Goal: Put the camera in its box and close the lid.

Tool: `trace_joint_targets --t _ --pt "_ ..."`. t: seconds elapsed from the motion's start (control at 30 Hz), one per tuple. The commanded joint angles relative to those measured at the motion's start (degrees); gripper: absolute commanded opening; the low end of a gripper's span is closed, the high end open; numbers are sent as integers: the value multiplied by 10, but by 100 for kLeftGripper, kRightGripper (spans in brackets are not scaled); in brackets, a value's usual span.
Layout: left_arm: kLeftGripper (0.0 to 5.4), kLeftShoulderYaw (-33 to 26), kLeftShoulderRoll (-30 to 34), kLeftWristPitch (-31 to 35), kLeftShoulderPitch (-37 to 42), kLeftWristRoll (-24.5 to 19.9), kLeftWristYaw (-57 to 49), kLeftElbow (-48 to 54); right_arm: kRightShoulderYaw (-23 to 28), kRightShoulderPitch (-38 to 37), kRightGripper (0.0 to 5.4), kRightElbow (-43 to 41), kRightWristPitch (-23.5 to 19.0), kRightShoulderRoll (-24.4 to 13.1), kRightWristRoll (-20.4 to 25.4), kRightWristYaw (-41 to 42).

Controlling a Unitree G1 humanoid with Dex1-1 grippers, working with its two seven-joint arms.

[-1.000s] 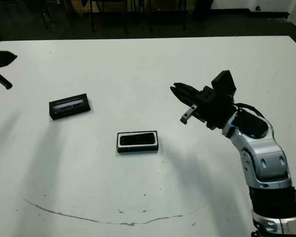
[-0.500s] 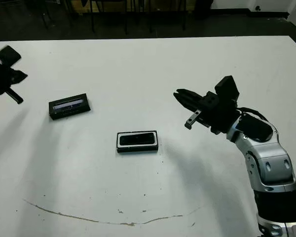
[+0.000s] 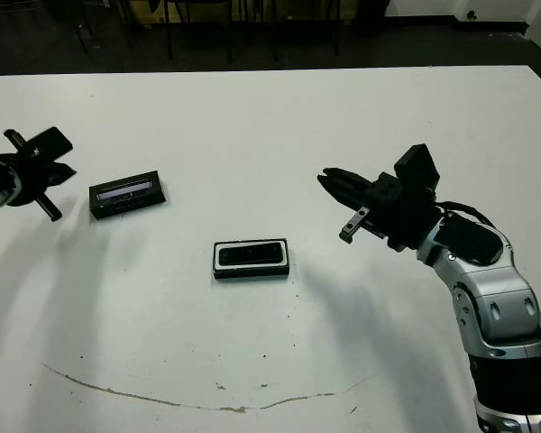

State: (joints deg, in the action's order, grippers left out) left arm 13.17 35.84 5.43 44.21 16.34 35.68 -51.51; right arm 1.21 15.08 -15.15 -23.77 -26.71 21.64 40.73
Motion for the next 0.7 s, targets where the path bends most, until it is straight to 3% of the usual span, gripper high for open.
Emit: trace_joint_targets --t 0.03,0.3,0.7 --pt "0 -12 -20 -1 -24 -10 -24 -3 -3 -17 1 -2 -9 -8 0 0" --pt "0 6 -41 -52 -41 19 -100 -1 1 -34 1 -11 0 -7 2 1" --pt "0 15 -55 -48 -29 31 -121 -29 7 -47 1 -9 3 -9 10 8"
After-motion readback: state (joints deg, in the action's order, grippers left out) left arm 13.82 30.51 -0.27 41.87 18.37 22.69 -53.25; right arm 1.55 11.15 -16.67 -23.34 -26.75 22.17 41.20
